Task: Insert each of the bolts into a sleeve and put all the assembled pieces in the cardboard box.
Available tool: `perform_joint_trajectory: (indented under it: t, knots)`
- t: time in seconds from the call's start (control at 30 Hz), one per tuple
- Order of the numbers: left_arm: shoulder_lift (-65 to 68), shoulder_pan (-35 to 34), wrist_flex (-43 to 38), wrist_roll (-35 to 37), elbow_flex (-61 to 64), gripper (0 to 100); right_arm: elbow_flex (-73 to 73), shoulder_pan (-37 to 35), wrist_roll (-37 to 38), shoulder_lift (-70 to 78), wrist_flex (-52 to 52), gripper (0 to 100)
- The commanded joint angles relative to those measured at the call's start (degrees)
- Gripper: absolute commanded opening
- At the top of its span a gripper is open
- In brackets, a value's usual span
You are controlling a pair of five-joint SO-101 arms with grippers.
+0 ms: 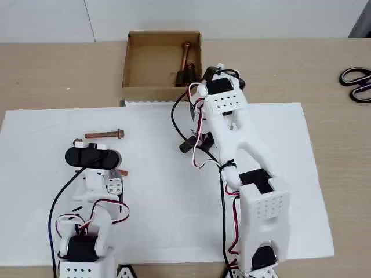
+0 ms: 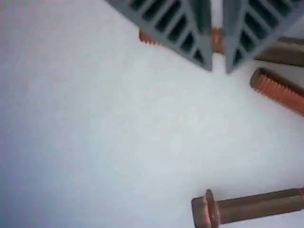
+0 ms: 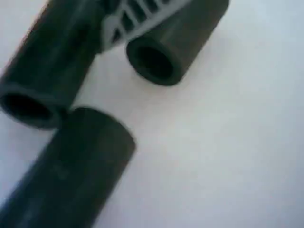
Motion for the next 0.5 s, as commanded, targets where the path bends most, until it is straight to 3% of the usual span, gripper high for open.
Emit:
perform_joint_trajectory:
  t: [0.0, 0.33, 0.47]
  knots:
    - [-0.6, -0.3, -0.9, 0.4, -0.3, 1, -2.3, 0.7, -0.6, 0.3, -1.3, 15.5]
    - [-0.6, -0.3, -0.9, 0.4, -0.3, 1, -2.3, 0.6, -0.6, 1.3, -4.5, 14.7]
    - [-0.6, -0.3, -0.9, 0.4, -0.3, 1, -2.2, 0.6, -0.6, 1.3, -4.3, 2.0]
